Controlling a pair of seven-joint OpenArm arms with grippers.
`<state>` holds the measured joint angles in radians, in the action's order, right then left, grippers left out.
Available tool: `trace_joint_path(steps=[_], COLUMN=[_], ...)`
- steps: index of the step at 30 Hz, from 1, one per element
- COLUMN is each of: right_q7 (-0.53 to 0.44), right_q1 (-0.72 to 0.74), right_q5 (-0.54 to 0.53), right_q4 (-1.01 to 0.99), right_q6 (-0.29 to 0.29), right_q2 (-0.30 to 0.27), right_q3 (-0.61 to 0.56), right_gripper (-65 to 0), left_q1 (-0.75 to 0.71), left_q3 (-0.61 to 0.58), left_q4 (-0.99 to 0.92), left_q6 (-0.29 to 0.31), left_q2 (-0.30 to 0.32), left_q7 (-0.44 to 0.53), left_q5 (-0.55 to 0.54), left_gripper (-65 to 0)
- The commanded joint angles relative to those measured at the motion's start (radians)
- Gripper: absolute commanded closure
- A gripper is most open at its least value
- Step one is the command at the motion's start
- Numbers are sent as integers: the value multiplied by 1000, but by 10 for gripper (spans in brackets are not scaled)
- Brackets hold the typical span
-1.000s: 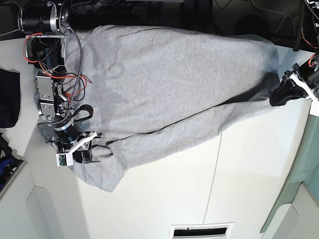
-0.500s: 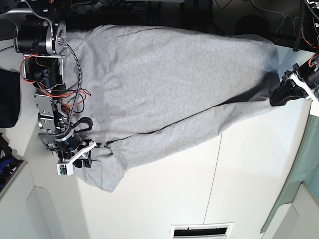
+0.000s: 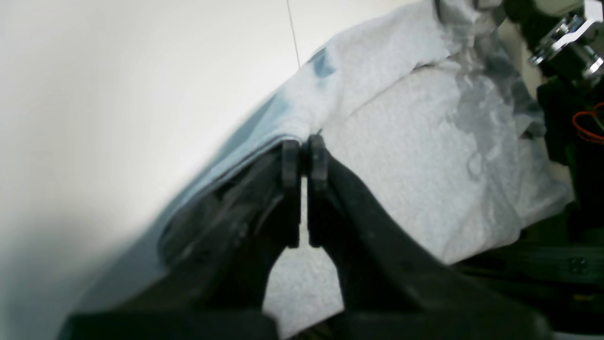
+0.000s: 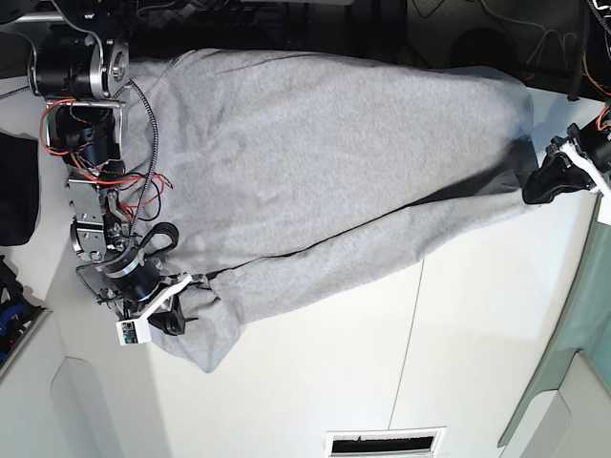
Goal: Layout the t-shirt on the table in an organized manner, then fold the t-shirt properly
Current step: 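Release and reposition both grippers on the flattened shirt edges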
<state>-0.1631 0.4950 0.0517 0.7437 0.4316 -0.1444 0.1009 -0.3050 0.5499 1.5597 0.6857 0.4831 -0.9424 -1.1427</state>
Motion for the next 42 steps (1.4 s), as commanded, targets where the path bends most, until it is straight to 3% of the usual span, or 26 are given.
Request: trace_joint_path(steps=[1,4,8,11,12,15,16,17,21,22,27,29,32,33,38,42], right_q7=[-27,-27,-18,-15,-7,31,32,32,33,33,35,27,22,22,32,32], right_q1=[23,44,140,236,268,328,333,332,277,255,111,50,-17,-30,-90,-143], right_q5=[-29,-45,-30,10,18,11,11,12,-26,-46,-69,-72,-81,-76,2,0], right_q4=[41,69,64,35,16,-55,-70,-79,-83,-82,-63,-35,-8,-7,-6,15], right_q6=[11,22,21,13,13,-13,-17,-16,-16,-11,-6,-9,-8,-8,-7,11], right_q2=[-5,-4,16,54,64,79,78,77,74,72,72,64,47,39,-3,-37], right_q3=[3,3,3,3,2,-5,-8,-9,-9,-9,-9,-9,-9,-9,-9,-9], right_gripper=[0,0,0,0,-38,-367,-422,-439,-438,-438,-425,-324,-38,0,0,0], left_q1=[3,27,143,263,303,389,404,413,410,398,272,212,164,154,101,66], left_q3=[8,8,5,-13,-29,-87,-103,-117,-142,-142,-142,-142,-142,-142,-142,-142], left_q4=[17,17,-27,-142,-194,-340,-377,-408,-453,-451,-385,-343,-323,-323,-323,-323], left_q6=[12,12,12,7,-8,-16,-16,-16,-9,12,12,12,12,12,12,12], left_q2=[27,53,67,90,100,120,123,123,120,121,121,119,97,85,27,-4], left_q7=[20,89,226,259,259,257,254,245,158,126,10,18,19,19,22,22], left_q5=[-36,-2,184,254,267,298,299,298,261,229,6,-5,-5,3,19,18], left_gripper=[0,0,0,0,-52,-264,-296,-301,-301,-301,-300,-299,-297,-280,-57,-39])
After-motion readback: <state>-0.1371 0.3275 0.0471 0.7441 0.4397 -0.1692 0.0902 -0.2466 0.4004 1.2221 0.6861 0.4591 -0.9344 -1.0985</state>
